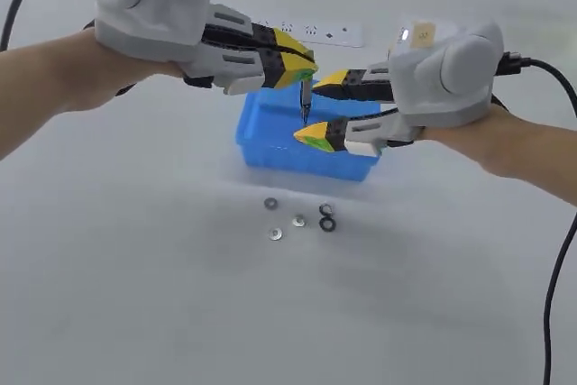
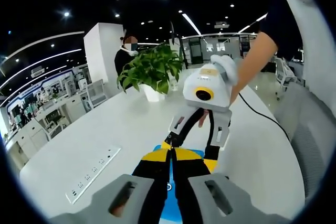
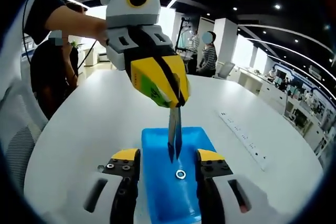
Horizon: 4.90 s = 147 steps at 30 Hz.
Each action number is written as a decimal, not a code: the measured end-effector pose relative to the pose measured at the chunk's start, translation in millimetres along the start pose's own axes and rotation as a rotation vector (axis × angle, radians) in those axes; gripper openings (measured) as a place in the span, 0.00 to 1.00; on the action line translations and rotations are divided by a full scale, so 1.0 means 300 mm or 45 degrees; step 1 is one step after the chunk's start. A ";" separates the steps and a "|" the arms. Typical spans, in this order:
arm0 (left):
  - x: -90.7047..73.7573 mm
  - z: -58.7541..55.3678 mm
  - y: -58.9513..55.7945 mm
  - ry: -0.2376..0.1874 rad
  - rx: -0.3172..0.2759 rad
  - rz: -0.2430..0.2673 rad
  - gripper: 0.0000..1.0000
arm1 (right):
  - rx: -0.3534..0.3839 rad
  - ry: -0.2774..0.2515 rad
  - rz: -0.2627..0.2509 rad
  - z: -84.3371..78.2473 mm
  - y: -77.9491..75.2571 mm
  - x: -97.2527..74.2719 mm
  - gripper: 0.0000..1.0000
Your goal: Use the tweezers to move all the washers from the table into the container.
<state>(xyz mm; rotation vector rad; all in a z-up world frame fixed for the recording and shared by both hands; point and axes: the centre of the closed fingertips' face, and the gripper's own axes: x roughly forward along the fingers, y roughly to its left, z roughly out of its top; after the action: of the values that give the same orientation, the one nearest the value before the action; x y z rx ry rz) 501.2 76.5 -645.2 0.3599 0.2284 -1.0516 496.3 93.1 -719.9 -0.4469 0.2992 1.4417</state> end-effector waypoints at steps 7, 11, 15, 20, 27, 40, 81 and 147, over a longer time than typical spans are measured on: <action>-0.038 0.017 -0.005 -0.003 -0.002 0.023 0.05 | 0.017 -0.003 -0.061 -0.009 0.030 -0.059 0.65; -0.061 0.055 -0.039 -0.021 0.015 0.020 0.05 | 0.058 -0.032 -0.115 -0.005 0.037 -0.117 0.72; -0.075 0.077 -0.083 -0.035 0.027 0.014 0.05 | 0.110 -0.052 -0.179 -0.017 0.056 -0.179 0.78; -0.088 0.079 -0.138 -0.044 0.025 0.009 0.05 | 0.180 -0.060 -0.225 -0.054 0.100 -0.237 0.84; -0.118 0.065 -0.191 -0.059 -0.006 0.028 0.05 | 0.214 -0.004 -0.222 -0.133 0.201 -0.300 0.92; -0.152 -0.008 -0.291 -0.044 -0.060 0.040 0.05 | 0.341 0.085 -0.221 -0.238 0.329 -0.353 1.00; -0.109 -0.163 -0.391 0.010 -0.135 0.025 0.05 | 0.410 0.100 -0.161 -0.266 0.455 -0.337 1.00; -0.100 -0.179 -0.398 0.216 -0.081 -0.234 0.05 | -0.121 0.207 0.364 -0.117 0.423 0.075 0.10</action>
<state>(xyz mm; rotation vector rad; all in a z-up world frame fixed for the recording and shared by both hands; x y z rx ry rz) 381.5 68.6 -705.5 0.3758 0.4526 -1.1930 375.3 105.4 -775.7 -0.6197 0.4398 1.7064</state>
